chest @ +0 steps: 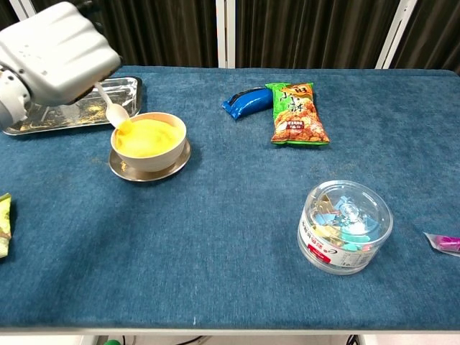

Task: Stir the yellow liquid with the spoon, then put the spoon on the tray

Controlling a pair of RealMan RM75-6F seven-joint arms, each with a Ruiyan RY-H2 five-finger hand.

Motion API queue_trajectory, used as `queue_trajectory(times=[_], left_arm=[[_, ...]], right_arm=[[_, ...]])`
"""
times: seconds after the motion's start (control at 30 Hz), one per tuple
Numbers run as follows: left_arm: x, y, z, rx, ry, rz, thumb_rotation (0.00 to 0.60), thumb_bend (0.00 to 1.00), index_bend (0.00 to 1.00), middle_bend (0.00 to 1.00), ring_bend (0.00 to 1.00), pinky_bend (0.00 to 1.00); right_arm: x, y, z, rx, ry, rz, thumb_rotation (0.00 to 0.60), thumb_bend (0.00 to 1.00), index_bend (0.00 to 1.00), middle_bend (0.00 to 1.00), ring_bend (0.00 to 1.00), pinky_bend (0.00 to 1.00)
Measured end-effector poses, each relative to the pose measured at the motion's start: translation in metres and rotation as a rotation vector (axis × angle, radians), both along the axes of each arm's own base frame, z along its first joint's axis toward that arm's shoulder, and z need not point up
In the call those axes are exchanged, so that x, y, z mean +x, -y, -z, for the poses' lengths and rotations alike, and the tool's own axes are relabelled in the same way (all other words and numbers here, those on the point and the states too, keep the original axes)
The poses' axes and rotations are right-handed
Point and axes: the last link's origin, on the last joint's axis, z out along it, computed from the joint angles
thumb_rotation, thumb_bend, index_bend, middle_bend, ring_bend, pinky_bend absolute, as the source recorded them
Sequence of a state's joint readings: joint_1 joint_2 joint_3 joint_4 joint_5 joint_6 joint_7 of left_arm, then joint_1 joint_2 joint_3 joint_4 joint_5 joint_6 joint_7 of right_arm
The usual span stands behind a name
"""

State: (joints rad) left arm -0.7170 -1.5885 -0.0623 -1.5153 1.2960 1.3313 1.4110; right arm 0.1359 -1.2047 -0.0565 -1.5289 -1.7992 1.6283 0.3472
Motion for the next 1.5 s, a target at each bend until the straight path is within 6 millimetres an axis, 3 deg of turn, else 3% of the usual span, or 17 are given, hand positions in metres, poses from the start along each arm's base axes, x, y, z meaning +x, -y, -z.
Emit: queue_trajectory(times=[0.23, 0.5, 0.7, 0.9, 1.07, 1.23, 1.5], left_arm=[[0.010, 0.007, 0.007, 0.014, -0.143, 0.102, 0.600, 0.42, 0.57, 0.55, 0.36, 0.15], [0.014, 0.010, 0.010, 0.005, -0.134, 0.110, 0.600, 0.42, 0.57, 0.55, 0.36, 0.15], [0.014, 0.007, 0.005, -0.029, 0.008, 0.049, 0.600, 0.42, 0.57, 0.55, 0.36, 0.14], [0.007, -0.002, -0.008, -0.097, 0.329, -0.111, 0.600, 0.42, 0.57, 0.55, 0.35, 0.14], [-0.011, -0.020, -0.029, -0.118, 0.680, -0.280, 0.600, 0.42, 0.57, 0.54, 0.35, 0.14], [-0.039, -0.041, -0.047, -0.087, 0.895, -0.418, 0.600, 0.42, 0.56, 0.54, 0.34, 0.14], [-0.090, -0.072, -0.053, -0.012, 0.942, -0.566, 0.600, 0.42, 0.55, 0.52, 0.32, 0.14]], right_arm=[[0.000, 0.000, 0.000, -0.002, 0.003, 0.000, 0.600, 0.29, 0.12, 0.17, 0.02, 0.13], [0.001, 0.000, -0.001, -0.005, 0.001, -0.002, 0.600, 0.29, 0.12, 0.17, 0.02, 0.13], [0.001, 0.000, -0.002, -0.006, 0.002, 0.000, 0.600, 0.29, 0.12, 0.17, 0.02, 0.13], [0.000, 0.000, -0.002, -0.006, -0.002, 0.004, 0.600, 0.29, 0.12, 0.17, 0.02, 0.13], [0.001, 0.001, -0.003, -0.007, -0.005, 0.005, 0.600, 0.29, 0.12, 0.17, 0.02, 0.13], [0.002, 0.001, -0.003, -0.007, -0.007, 0.005, 0.600, 0.29, 0.12, 0.17, 0.02, 0.13], [0.003, 0.001, -0.003, -0.006, -0.015, 0.015, 0.600, 0.29, 0.12, 0.17, 0.02, 0.13]])
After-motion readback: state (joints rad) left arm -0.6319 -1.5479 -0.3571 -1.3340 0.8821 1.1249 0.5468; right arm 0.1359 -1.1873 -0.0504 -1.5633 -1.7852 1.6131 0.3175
